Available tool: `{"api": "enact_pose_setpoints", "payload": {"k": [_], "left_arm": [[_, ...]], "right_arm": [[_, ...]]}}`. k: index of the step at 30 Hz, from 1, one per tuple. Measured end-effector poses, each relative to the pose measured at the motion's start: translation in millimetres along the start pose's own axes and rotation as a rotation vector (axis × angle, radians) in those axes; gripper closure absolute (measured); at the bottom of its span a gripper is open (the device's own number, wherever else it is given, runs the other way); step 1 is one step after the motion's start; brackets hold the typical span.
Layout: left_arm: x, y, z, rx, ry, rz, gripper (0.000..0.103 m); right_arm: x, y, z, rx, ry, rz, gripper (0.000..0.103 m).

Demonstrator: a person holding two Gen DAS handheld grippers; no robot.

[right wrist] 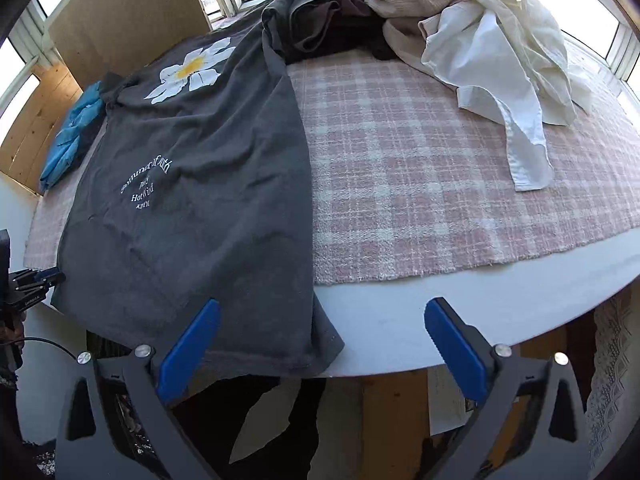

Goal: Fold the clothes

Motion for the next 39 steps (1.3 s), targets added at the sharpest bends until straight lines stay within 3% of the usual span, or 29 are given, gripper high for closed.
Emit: {"api": "enact_pose_setpoints", "payload": {"k": [4,9,18,21,23,27,29,31,32,34,39], "left_arm": [[-5,0,1,0.003,0.038,-0.037,0.1],[11,-2,9,0.02,0.18,0.048,0.101],[40,-10,37,-0.027,0.334,0.204,0.101],[48,-8,32,-0.038,0.281,0.198,0.101],[56,2,16,0.015,0.293,0.241,0.101],[57,5,10,0.021,0.293,0.243,0.101],[56,5,9,0.024,0.287,0.234,0.101],[53,5,8,0.027,0.285,0.224,0.101],[53,5,9,0.027,0.284,0.222,0.101],[53,4,9,0.026,0.291,0.224,0.101],[55,4,12,0.026,0.303,0.226,0.101]], "right_arm": [[-1,3,-2,0.004,-0.015,-0.004,0.0],[-7,4,-4,0.006,-0.018,-0.007,0.0],[-34,12,-2,0.01,0.016,-0.046,0.0],[-34,17,-4,0.026,0.031,-0.008,0.0],[-29,22,-6,0.039,0.039,0.047,0.0],[-14,35,-13,0.062,0.044,0.176,0.002],[-13,40,-19,0.078,0.062,0.226,0.014],[-15,45,-24,0.101,0.059,0.249,0.043],[-16,50,-28,0.131,0.031,0.242,0.048],[-16,55,-36,0.17,-0.027,0.214,0.051],[-8,47,-38,0.166,-0.051,0.243,0.051]]}}
Point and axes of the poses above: each gripper's, at about its wrist camera, not at the fingertips, and z roughly against the way its jaws point, x to its left, y to its underside, the point moved 9 cm from there along -z, roughly the way its jaws point, and after that the axes turned 15 degrees about -y, right-handed, at the moved point
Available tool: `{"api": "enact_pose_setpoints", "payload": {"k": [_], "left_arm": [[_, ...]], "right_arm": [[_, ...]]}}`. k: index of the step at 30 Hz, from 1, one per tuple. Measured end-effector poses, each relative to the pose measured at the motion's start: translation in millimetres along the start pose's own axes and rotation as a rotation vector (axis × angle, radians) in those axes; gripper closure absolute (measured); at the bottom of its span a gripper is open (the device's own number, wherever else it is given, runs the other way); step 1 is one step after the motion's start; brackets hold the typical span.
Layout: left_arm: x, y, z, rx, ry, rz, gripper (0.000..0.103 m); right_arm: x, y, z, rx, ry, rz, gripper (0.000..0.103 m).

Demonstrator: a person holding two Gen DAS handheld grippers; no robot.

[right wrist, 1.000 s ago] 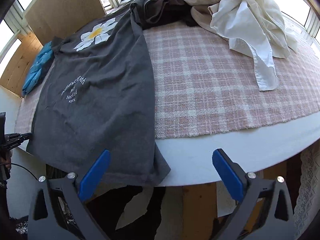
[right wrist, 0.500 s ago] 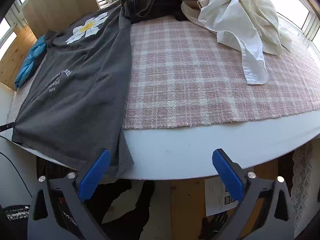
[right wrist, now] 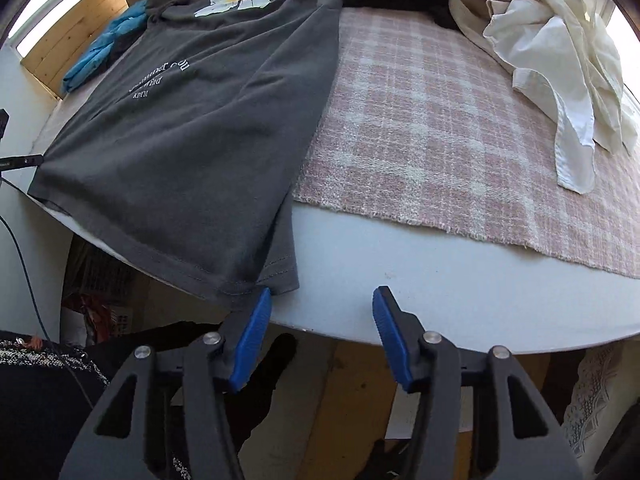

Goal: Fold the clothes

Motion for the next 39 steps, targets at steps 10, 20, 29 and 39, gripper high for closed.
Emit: {"api": "enact_pose_setpoints", "payload": {"k": [10,20,29,39], "left_arm": [[-3,-1,0,-0.004,0.011,-0.002,0.101],[4,-20,60,-0.137,0.166,0.102,0.101],[32,6,21,-0.034,0.157,0.183,0.101],[44,18,-5,0.062,0.047,0.146,0.102]], "right_arm": [[7,-17,-14,0.041,-0.123,0.002,0.092],[32,-53,90,-0.178,-0.333,-0.137,0.1],[6,-20,41,-0.084,-0.33,-0.36,0.1],[-1,-52,55,0.007,-0.143,-0.28,0.079]]}}
Point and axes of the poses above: each gripper's, at about its wrist camera, not at the fingertips, and z roughly against the way its jaws point, x to its left, y to its underside, the point moved 9 cm from there along -z, roughly the way its jaws point, and after that the axes turned 15 degrees about -y, right-handed, at the moved point
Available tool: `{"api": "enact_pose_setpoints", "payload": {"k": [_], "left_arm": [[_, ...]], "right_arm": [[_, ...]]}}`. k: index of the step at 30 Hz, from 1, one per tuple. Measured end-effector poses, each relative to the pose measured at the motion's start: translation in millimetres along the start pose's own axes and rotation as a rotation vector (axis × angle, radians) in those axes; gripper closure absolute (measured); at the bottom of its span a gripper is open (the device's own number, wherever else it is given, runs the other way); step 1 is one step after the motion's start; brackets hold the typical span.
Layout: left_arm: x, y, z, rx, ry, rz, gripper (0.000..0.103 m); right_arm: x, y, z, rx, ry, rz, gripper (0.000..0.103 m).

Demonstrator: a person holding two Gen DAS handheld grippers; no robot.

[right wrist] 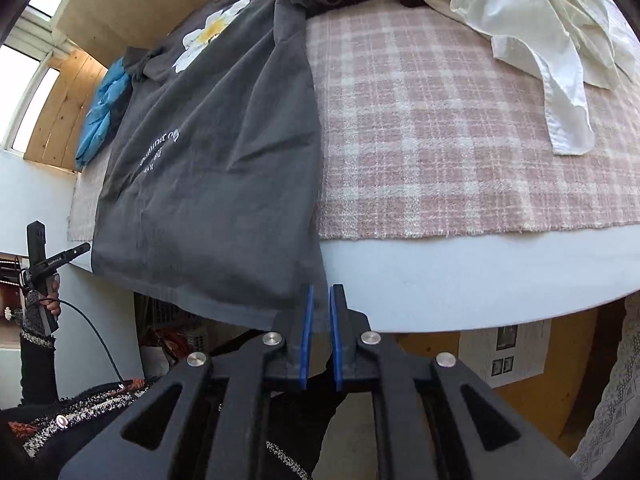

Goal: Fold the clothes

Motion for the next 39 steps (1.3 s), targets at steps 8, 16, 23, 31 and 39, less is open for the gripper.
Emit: {"api": "enact_pose_setpoints", "payload": {"k": [8,16,23,31,39], "left_arm": [[-15,-109,41,-0.107,-0.018,-0.113,0.077],[-86,-307,-34,-0.141,-0.068,-0.19,0.077],[-114,-363,-88,-0.15,-0.247,-0.329,0.09],[-54,-366,-69,-0.206,-0.189,-0.133,0.1],[-59,-367,-72,-0.214,-0.271,-0.168,0.1]], "right_arm": [[36,-168,-7,-0.111,0.026,0.049,0.051],[45,-308,-98,-0.079,0.08,-0.031,0.051],[38,-343,-116,-0.018,0.168,0.01,0.051],[23,-371,-109,-0.023,0.105,0.005,0.051],[18,-388,-102,-0.004,0.171,0.09,0.098]]}}
Point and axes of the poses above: each gripper's, at about its wrist camera, not at the fingertips, and z roughly against the way its jaws point, x to its left, y to its underside, the point moved 9 cm from there along -z, roughly the way its jaws point, and after that the axes turned 15 degrees about -y, right-handed, at the moved point
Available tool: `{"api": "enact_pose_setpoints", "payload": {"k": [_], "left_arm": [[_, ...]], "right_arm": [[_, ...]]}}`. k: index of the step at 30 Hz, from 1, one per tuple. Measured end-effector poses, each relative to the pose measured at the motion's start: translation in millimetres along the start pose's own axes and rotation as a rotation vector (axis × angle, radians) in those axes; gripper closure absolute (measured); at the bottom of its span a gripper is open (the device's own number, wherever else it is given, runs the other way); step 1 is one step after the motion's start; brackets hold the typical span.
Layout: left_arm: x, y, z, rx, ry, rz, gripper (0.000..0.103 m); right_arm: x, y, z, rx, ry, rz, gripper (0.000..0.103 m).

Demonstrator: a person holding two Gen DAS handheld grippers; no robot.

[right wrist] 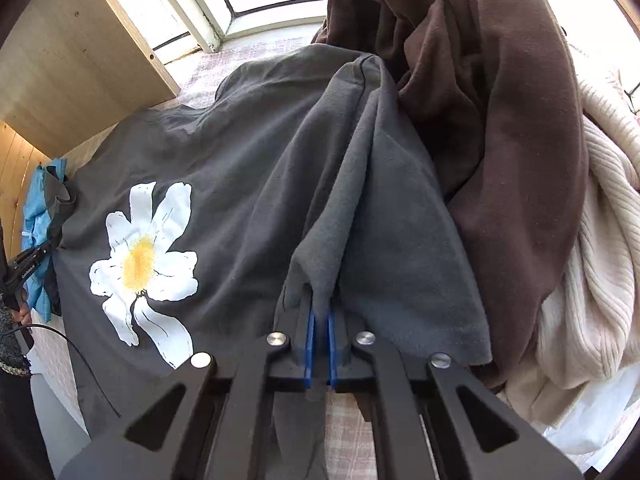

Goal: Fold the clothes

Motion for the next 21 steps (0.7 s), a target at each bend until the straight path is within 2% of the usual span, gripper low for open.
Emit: {"api": "enact_pose_setpoints", "payload": {"k": [4,5,7,8,11,14,17,21], "left_arm": [[4,2,-4,0.013,0.007,0.002,0.099],[5,3,-6,0.017,0.003,0.002,0.099],[5,6,-10,0.026,-0.005,-0.004,0.099],[5,6,-12,0.03,-0.009,-0.008,0.098],[5,5,-12,0.035,-0.016,-0.01,0.095],[5,3,-5,0.035,-0.011,-0.015,0.092],[7,5,12,0.012,-0.003,-0.024,0.086],[14,19,52,-0.032,0.038,-0.029,0.086]], "right_arm": [[-24,-23,38,-0.089,0.134,0.058,0.098],[-29,-22,31,-0.067,0.15,0.069,0.098],[-33,-18,14,-0.004,0.174,0.1,0.098],[-33,-16,14,-0.001,0.179,0.106,0.097],[-27,-13,28,-0.03,0.155,0.116,0.093],[-22,-4,66,-0.084,0.169,0.147,0.088],[-17,31,107,-0.149,0.107,0.135,0.085],[-2,121,111,-0.114,0.001,0.129,0.085]]}}
Point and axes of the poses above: each gripper's, at about its wrist camera, not at the fingertips, and z roughly against the way its jaws point, x to its left, y to its underside, the point moved 9 cm from there along -z, roughly the way its jaws point, and after that the axes turned 15 degrees about -y, right-handed, at the moved point
